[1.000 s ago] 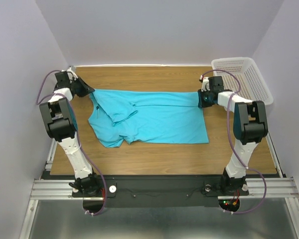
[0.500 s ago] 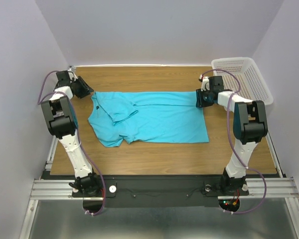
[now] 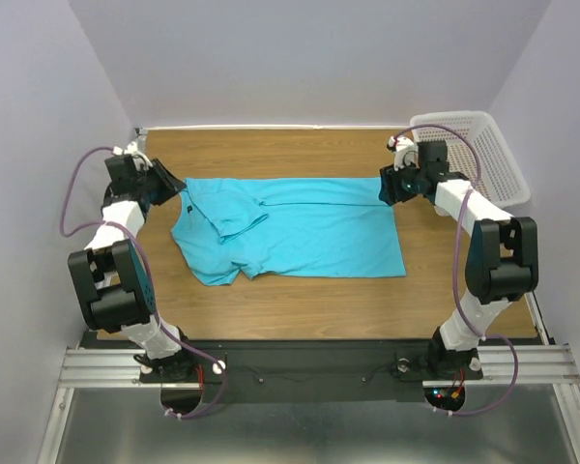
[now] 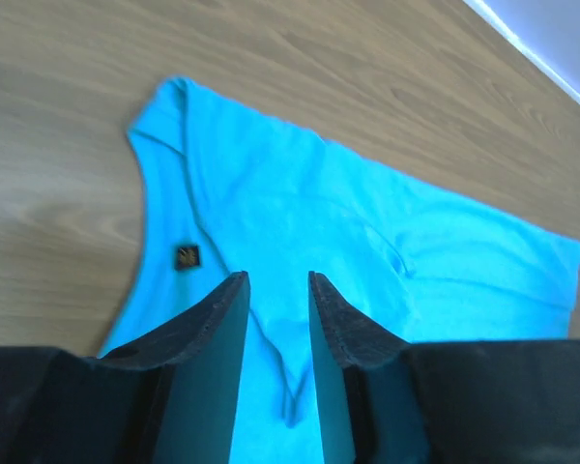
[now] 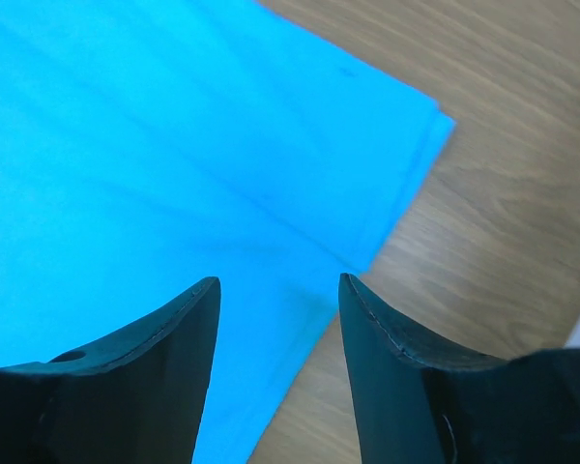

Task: Fold and stack the t-shirts
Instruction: Fold the tshirt

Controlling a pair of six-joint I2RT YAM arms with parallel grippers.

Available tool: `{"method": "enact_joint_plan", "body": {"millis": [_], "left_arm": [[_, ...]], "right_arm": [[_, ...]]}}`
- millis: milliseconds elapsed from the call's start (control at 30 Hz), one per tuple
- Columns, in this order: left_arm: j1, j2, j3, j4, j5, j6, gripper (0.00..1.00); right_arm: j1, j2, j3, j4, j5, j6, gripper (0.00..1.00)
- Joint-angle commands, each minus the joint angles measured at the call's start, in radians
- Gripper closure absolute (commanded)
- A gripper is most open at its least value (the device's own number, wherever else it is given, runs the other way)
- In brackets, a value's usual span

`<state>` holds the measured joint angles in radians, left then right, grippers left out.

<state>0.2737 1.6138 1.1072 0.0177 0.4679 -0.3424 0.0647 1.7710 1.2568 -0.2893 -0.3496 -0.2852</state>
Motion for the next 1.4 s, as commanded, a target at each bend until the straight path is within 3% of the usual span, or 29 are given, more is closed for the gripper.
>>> {"method": "enact_joint_plan", "body": {"millis": [0, 167, 300, 467, 1367], "left_arm": [[-0.042, -0.069, -0.17, 0.053, 0.064, -0.052, 0.6], [-0.157, -0.071, -0.244, 0.071, 0.054, -0.072, 0.7], [-0.2, -0.017, -0.245, 0.106, 0.046, -0.087, 0.81], [-0.218, 0.02, -0.244, 0.107, 0.031, -0.083, 0.88], [-0.251, -0.068, -0.366, -0.016, -0.074, -0.061, 0.9]], "right_arm": [[-0.003, -0.08, -0.057, -0.039, -0.261, -0.156, 0.42], [-0.002, -0.123, -0.137, -0.071, -0.422, -0.206, 0.43], [0.0, -0.139, -0.168, -0.076, -0.434, -0.197, 0.43], [-0.002, -0.14, -0.181, -0.077, -0.419, -0.189, 0.44], [0.0, -0.143, -0.169, -0.079, -0.408, -0.177, 0.44]]}}
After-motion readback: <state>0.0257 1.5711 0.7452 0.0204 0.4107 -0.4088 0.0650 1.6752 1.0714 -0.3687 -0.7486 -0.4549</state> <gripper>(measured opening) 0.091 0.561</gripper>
